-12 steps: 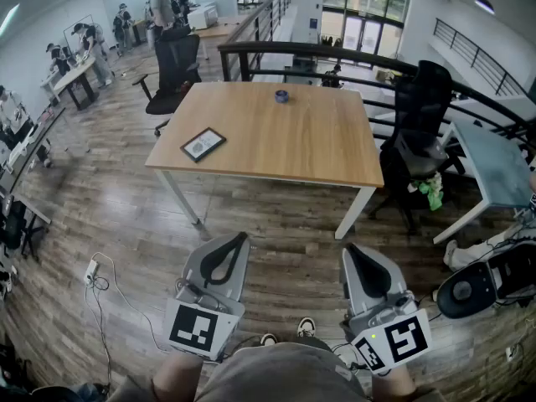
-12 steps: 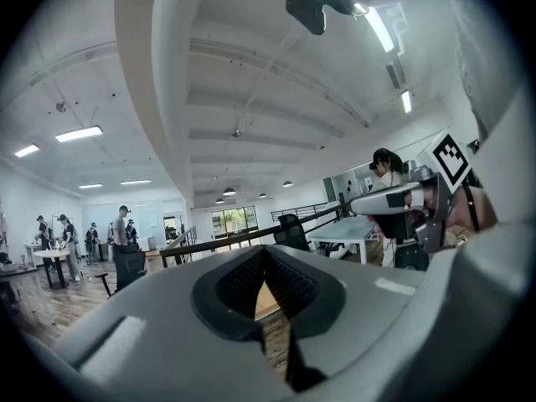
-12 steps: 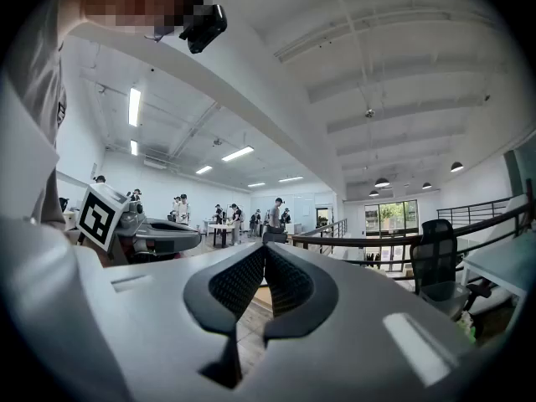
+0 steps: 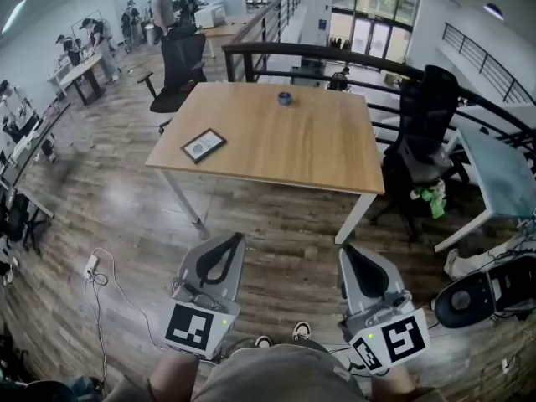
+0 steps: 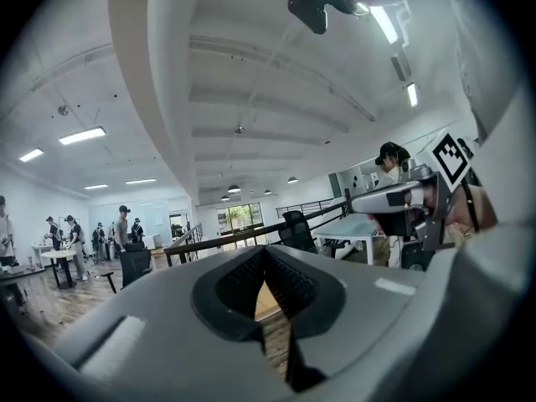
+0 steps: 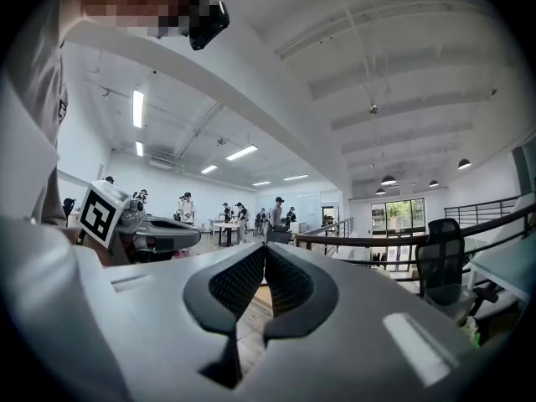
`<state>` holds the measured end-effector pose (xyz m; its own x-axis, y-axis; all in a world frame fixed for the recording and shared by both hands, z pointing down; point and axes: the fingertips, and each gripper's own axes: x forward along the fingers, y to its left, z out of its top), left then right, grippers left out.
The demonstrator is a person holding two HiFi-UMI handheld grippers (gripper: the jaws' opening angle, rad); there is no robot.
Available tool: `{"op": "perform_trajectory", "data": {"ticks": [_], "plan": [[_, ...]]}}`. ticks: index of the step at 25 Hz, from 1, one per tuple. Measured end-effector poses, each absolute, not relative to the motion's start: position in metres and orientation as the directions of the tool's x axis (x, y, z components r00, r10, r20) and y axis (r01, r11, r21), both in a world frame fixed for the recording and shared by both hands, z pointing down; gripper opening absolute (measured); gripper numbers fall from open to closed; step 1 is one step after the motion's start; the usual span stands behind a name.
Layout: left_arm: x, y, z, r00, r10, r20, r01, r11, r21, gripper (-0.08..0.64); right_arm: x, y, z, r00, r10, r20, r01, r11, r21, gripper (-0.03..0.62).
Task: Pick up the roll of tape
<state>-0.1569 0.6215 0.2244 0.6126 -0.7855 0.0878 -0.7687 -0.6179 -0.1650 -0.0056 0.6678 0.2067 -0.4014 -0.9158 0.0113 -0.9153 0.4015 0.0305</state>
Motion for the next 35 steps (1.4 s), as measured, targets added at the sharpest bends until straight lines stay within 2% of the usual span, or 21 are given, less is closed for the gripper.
{"op": "perform_trajectory", "data": {"ticks": [7, 12, 13, 14, 15, 16, 35], "plan": [[-0.125, 0.606, 0.224, 0.585, -0.805, 0.099, -0.787, -0.593, -0.169, 0.002, 0.023, 0.649, 0.208, -0.452, -0.892, 0.011, -0.892, 0.452, 0.015, 0.012], [-0.095, 0.597, 0.222, 0.560, -0.824, 0.088, -0.809, -0.567, -0.156, 0.002, 0.057, 0.638, 0.207, -0.482, -0.875, -0.036, -0.875, 0.483, -0.026, 0.025], [-0.091, 0.597, 0.224, 0.551, -0.830, 0.089, -0.815, -0.558, -0.153, 0.002, 0.062, 0.637, 0.206, -0.496, -0.867, -0.052, -0.867, 0.498, -0.031, 0.059], [-0.088, 0.597, 0.225, 0.541, -0.836, 0.091, -0.822, -0.549, -0.153, 0.002, 0.066, 0.638, 0.206, -0.512, -0.857, -0.066, -0.857, 0.515, -0.032, 0.148], [-0.085, 0.596, 0.226, 0.533, -0.841, 0.094, -0.827, -0.541, -0.155, 0.002, 0.069, 0.638, 0.205, -0.525, -0.848, -0.071, -0.849, 0.528, -0.029, 0.181], [-0.081, 0.595, 0.227, 0.526, -0.845, 0.096, -0.830, -0.534, -0.159, 0.002, 0.073, 0.638, 0.206, -0.534, -0.843, -0.069, -0.844, 0.536, -0.023, 0.187], [-0.046, 0.559, 0.230, 0.525, -0.845, 0.106, -0.819, -0.535, -0.206, 0.002, 0.105, 0.601, 0.232, -0.532, -0.847, 0.002, -0.846, 0.532, -0.039, 0.187]]}}
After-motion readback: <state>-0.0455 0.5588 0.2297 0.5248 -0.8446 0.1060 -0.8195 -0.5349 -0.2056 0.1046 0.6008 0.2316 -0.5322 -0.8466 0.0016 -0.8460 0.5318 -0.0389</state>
